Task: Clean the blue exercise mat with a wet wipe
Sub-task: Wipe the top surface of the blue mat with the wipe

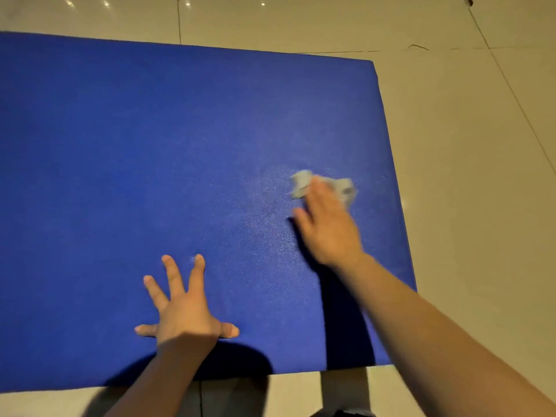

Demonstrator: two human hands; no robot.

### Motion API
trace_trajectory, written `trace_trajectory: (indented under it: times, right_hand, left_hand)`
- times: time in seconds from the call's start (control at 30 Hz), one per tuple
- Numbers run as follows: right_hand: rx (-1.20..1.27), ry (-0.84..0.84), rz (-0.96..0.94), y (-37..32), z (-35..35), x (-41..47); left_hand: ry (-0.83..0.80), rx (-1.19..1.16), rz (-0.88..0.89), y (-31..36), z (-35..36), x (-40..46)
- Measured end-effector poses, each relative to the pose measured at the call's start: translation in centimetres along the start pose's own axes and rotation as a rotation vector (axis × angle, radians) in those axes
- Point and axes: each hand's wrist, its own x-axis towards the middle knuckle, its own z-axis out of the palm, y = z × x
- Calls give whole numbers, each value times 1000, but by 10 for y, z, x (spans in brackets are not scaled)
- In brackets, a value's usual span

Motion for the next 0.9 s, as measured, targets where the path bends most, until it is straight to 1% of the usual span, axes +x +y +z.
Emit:
trace_trajectory:
  times: [0.07,0.1,0.17,0.2,0.23,0.33,0.4,0.43,0.47,0.5,0.53,0.6,0.67,0.73,0.83,0.9]
  right_hand:
    - [-56,83,167,41,-23,10]
    - [-84,79,227,54,-28,12]
    - [-69,63,262,50,-26,16]
    - [-30,55,220,37,-21,15]
    - [7,33,133,18,-16,12]
    - [23,-125,-183,-38,13,-9]
    - [-10,-188,-278,-59,27,-21]
    - [-29,-180,-294,-58,28,-23]
    - [-42,-147,-280,-51,26,-21]
    - [-45,-114,-227,-39,20,-16]
    - [-44,-85,-139,-25,10,-12]
    - [-67,-12,52,20,-8,-6]
    - [-66,77,231,70,-31,-4]
    - [15,146,392,97,-58,1]
    - [195,126,374,89,-68,7]
    - [216,186,372,70,-54,14]
  left_hand:
    - [13,6,-18,1,1,1]
    - [22,12,-25,1,2,1]
    - [33,13,-42,3,2,3]
    - [36,2,-52,4,3,4]
    - [46,-11,-58,4,4,4]
    - [53,-43,-46,2,4,4]
    - [50,-51,-45,1,3,2]
    - [49,-63,-49,0,3,1]
    - [58,-96,-45,0,3,0]
    - [91,-154,-25,0,2,-1]
    - [158,-232,10,0,2,-3]
    - [349,-373,89,6,-2,0]
    - [492,-388,149,23,-7,13]
    - [585,-350,226,43,-10,39]
    - [696,-185,280,61,1,77]
    - [766,-134,277,60,11,89]
